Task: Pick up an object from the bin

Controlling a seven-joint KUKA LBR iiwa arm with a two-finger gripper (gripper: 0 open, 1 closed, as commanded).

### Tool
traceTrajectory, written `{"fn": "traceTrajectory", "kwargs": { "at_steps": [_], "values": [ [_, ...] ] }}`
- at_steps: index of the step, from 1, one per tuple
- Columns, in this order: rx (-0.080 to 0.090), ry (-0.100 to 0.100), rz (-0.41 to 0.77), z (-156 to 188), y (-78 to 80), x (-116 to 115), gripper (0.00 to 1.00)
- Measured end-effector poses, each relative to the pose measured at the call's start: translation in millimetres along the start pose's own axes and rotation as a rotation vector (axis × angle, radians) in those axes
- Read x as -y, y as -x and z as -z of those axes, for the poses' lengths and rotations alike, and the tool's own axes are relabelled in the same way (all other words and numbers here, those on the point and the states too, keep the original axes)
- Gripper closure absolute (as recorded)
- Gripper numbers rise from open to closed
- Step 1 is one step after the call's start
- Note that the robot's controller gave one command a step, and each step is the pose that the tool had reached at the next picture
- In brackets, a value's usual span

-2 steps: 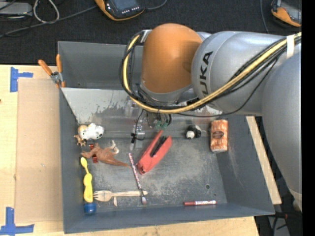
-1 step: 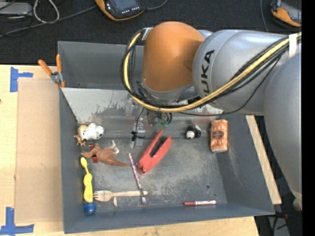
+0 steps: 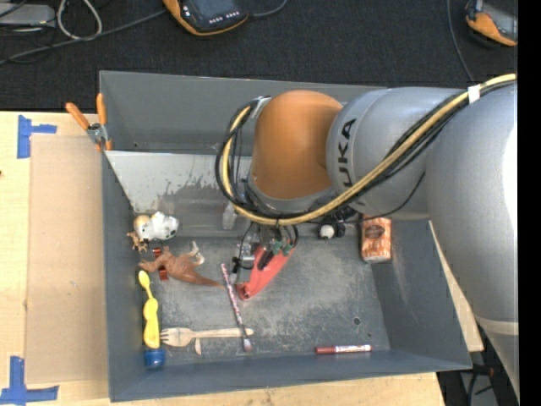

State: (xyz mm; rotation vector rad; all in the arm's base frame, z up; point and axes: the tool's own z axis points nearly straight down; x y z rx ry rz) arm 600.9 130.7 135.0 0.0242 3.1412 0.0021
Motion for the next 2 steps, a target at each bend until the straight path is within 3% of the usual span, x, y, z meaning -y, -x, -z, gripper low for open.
{"fn": "traceTrajectory", "kwargs": {
  "at_steps": [1,2],
  "values": [
    [0.007,0.004,0.127,-67,8.4,24,0.0],
    [-0.002,0.001,0.043,-2,-20.2,55,0.0]
  ]
}}
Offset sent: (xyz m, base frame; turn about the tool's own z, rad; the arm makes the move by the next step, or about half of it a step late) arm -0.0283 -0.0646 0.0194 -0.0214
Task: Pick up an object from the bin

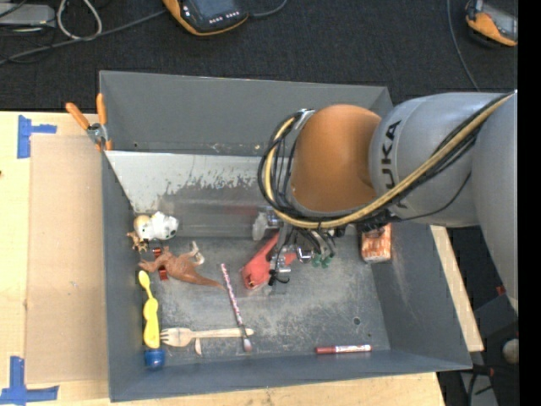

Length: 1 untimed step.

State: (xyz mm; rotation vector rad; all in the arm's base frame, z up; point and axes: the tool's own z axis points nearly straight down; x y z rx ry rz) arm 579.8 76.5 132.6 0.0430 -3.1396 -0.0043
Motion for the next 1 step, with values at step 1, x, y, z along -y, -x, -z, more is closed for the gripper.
{"fn": "traceTrajectory", "kwargs": {
  "at_steps": [1],
  "values": [
    [0.002,0.001,0.185,13.6,0.2,23.5,0.0]
  ]
}}
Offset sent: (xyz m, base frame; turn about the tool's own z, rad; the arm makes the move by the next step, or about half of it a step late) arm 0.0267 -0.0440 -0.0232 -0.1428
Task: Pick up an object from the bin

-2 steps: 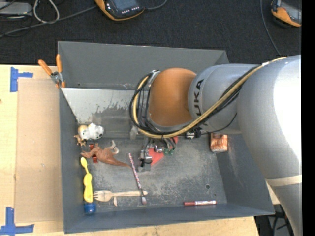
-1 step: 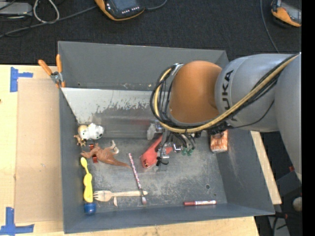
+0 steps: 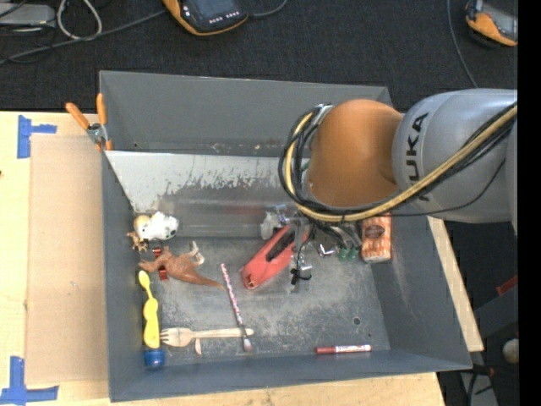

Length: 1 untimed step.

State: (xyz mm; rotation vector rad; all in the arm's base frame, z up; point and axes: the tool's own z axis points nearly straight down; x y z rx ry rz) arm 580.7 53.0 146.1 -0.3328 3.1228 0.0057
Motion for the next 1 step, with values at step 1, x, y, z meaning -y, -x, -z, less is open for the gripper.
{"fn": "traceTrajectory", "kwargs": {
  "at_steps": [1],
  "values": [
    [0.004,-0.001,-0.035,-31.6,18.1,20.7,0.0]
  ]
}}
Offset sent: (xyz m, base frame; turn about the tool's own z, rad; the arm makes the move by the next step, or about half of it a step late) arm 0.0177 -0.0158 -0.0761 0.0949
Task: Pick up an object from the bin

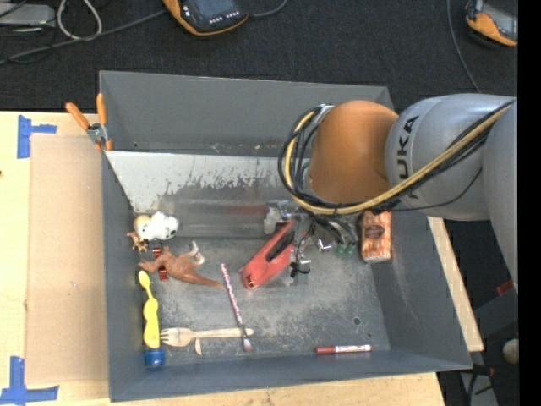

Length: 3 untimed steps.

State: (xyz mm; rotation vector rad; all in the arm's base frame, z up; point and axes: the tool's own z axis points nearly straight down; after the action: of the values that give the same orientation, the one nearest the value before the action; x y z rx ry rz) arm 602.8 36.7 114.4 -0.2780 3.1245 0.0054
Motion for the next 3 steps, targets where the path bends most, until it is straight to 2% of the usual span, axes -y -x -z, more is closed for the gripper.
{"fn": "traceTrajectory", "kwargs": {
  "at_steps": [1,2,3],
  "values": [
    [-0.003,0.001,-0.05,-36,-2.2,0,0.0],
    [0.005,0.001,0.159,-44,13.9,-9,1.0],
    [0.005,0.001,0.158,-44,13.9,-9,1.0]
  ]
}}
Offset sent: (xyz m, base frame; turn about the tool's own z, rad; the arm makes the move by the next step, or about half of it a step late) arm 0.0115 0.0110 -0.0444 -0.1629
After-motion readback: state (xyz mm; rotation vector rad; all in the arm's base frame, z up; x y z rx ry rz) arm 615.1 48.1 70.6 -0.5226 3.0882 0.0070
